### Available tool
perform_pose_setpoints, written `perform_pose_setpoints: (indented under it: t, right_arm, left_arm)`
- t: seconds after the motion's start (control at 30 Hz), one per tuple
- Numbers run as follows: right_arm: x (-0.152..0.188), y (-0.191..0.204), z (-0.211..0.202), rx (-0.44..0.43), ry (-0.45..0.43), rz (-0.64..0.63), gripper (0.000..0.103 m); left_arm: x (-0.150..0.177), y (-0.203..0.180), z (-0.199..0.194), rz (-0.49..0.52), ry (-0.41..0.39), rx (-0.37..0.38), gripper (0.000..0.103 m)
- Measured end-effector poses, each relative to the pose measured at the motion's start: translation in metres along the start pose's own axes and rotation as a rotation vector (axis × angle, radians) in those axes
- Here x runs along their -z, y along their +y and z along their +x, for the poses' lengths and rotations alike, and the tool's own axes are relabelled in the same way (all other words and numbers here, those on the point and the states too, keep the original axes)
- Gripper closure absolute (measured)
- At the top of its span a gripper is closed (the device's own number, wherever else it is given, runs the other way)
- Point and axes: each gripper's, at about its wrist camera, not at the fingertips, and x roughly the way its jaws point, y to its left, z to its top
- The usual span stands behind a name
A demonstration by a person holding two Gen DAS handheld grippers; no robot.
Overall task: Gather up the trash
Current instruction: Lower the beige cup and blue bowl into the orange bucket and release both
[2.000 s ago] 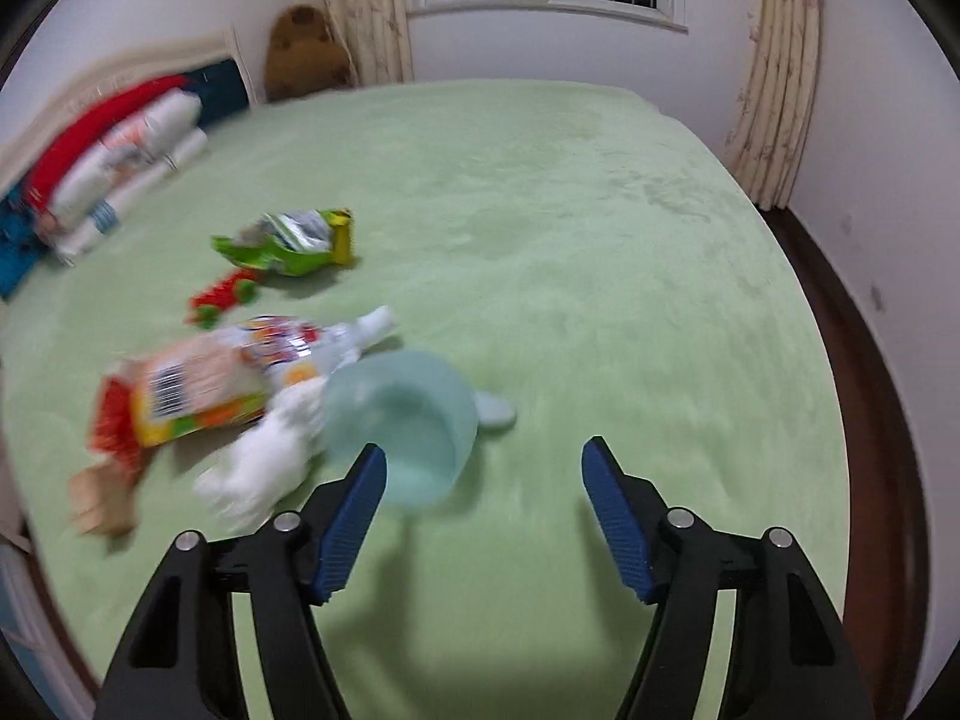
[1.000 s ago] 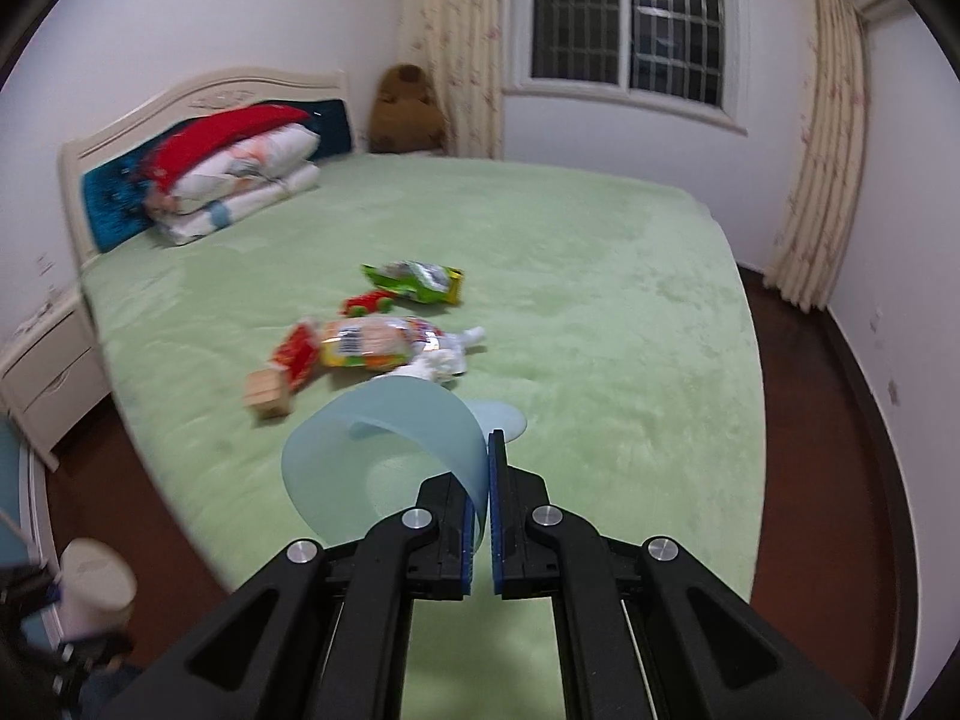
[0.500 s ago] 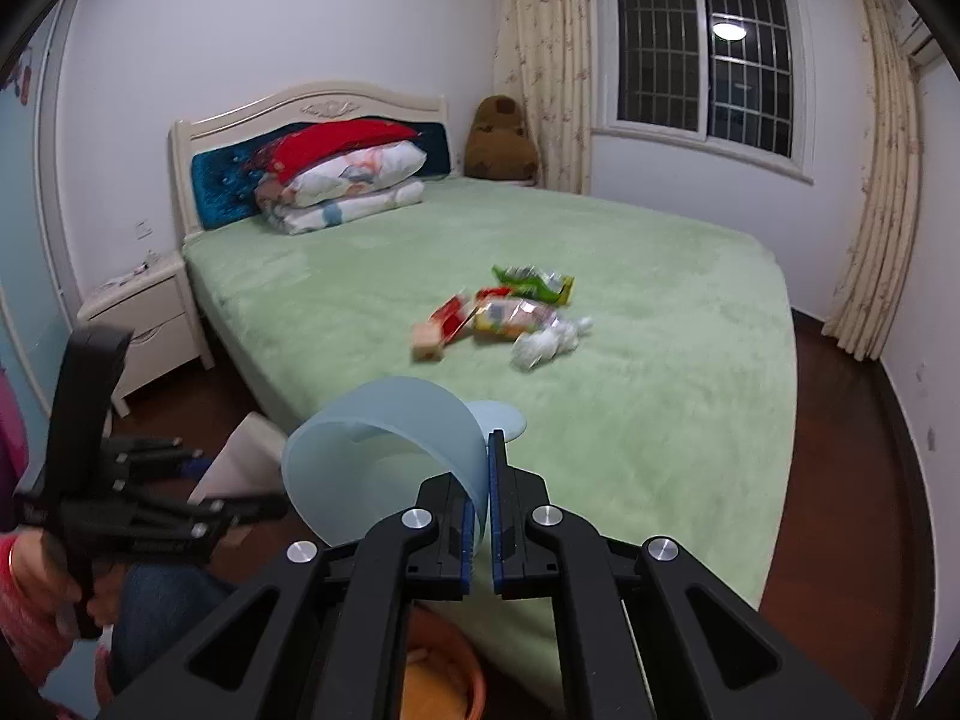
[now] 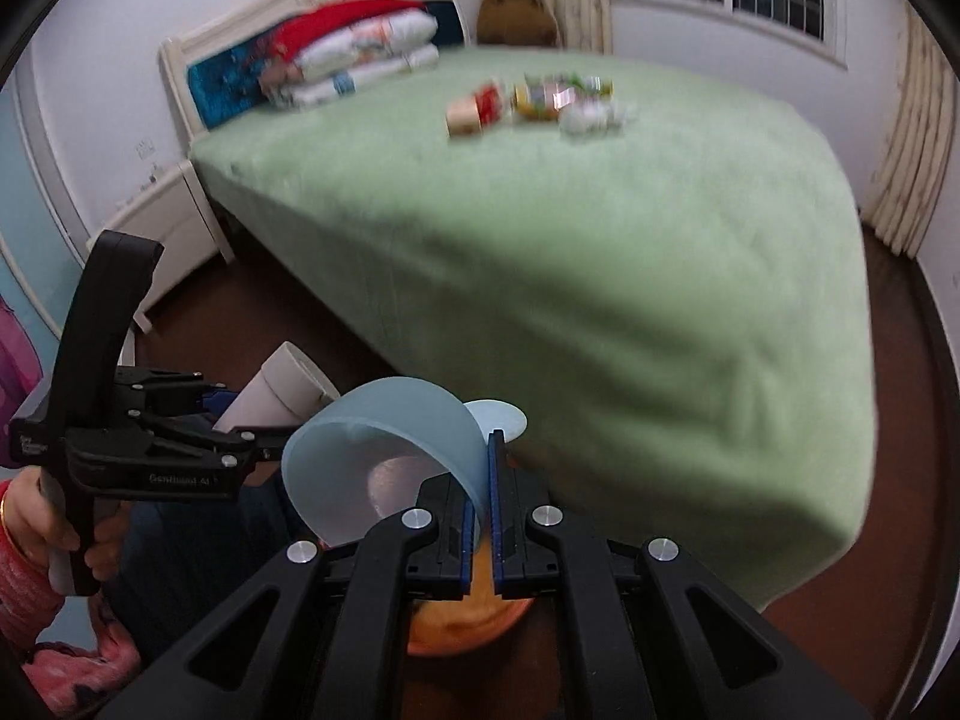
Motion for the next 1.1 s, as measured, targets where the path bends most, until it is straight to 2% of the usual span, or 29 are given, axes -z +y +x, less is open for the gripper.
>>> perform_pose_setpoints:
  t: [0.2,0.33,0.57,0.6,0.63,0.67,0.7,0.73,0.77,0.8,0.83,1.1]
  right_arm:
    - [0.027,-0.002,0.045,0.018,0.110,0.020,0.099]
    - [0.041,-0.007,0.074,0.011,0.185,0.064,0.099]
    - [0.056,-0.015,0.105,0.006,0.280,0.107,0.099]
    - [0.057,-0.017,0.107,0.001,0.290,0.117,0.095]
    - [0.056,-0.019,0.109,-0.012,0.297,0.138,0.079]
    - [0.056,-0.021,0.109,-0.018,0.299,0.151,0.067]
    - [0.054,-0.024,0.109,-0.018,0.295,0.170,0.051]
    - [0.053,-0.025,0.107,-0.009,0.282,0.176,0.050]
    - [0.052,-0.028,0.103,0.003,0.267,0.179,0.049]
    - [0.051,-0.029,0.101,0.007,0.259,0.186,0.043]
    - [0.049,-0.031,0.098,0.014,0.246,0.201,0.038]
    - [0.046,-0.044,0.085,0.020,0.211,0.251,0.037]
  left_arm:
    - [0.026,0.001,0.060,-0.024,0.156,-0.006,0.051]
    - [0.033,0.000,0.087,-0.041,0.227,-0.010,0.051]
    - [0.039,-0.003,0.110,-0.041,0.292,-0.023,0.051]
    - [0.039,-0.003,0.112,-0.040,0.298,-0.020,0.051]
    - [0.039,-0.003,0.114,-0.044,0.304,-0.016,0.049]
    - [0.039,-0.003,0.115,-0.052,0.307,-0.017,0.047]
    - [0.039,-0.004,0.117,-0.058,0.308,-0.019,0.038]
    - [0.038,0.000,0.115,-0.065,0.301,-0.027,0.027]
    - [0.037,0.002,0.113,-0.067,0.292,-0.042,0.023]
    - [0.038,0.004,0.112,-0.067,0.284,-0.053,0.020]
    - [0.036,0.006,0.110,-0.065,0.277,-0.065,0.020]
    - [0.031,0.012,0.108,-0.092,0.259,-0.081,0.018]
